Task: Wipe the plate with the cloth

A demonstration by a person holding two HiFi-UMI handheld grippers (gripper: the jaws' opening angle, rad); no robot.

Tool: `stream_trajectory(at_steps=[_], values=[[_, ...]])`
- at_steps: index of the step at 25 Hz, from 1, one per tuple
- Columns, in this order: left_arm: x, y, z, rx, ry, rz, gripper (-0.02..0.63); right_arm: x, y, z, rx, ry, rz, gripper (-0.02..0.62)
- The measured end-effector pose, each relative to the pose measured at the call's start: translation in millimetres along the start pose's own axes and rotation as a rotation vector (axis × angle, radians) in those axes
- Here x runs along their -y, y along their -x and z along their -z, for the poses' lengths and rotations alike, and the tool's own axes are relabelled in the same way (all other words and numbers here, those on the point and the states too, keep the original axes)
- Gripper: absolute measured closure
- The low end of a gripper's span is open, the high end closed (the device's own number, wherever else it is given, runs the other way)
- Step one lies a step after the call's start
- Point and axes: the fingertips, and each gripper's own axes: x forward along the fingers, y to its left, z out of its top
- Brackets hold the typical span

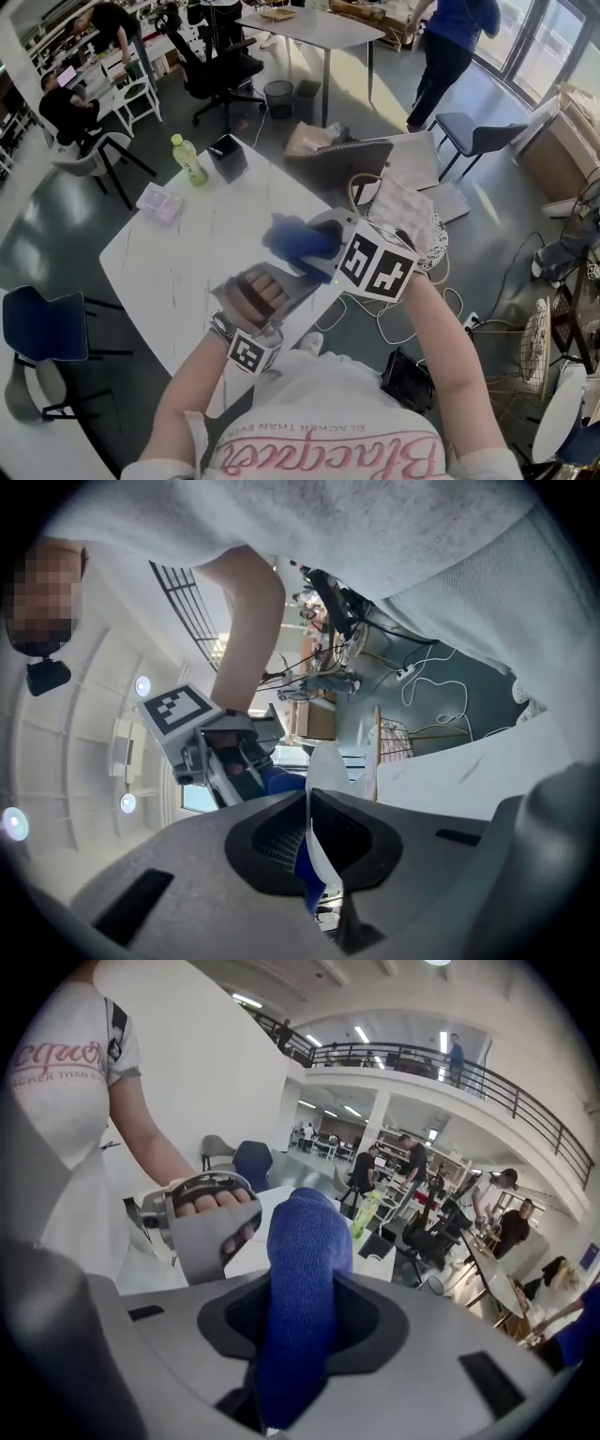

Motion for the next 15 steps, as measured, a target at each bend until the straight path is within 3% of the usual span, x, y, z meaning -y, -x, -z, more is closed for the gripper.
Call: stream_trajectory(at_steps=[6,15], values=[[2,1,4,-0.018,0.017,0.004,0.592,18,-9,33,-0.024,-0.129,0.033,0.462],[3,1,5,-0.018,0.026,-0.001,0.592,43,-11,117,-0.164,-0.287,0.143,0.463]])
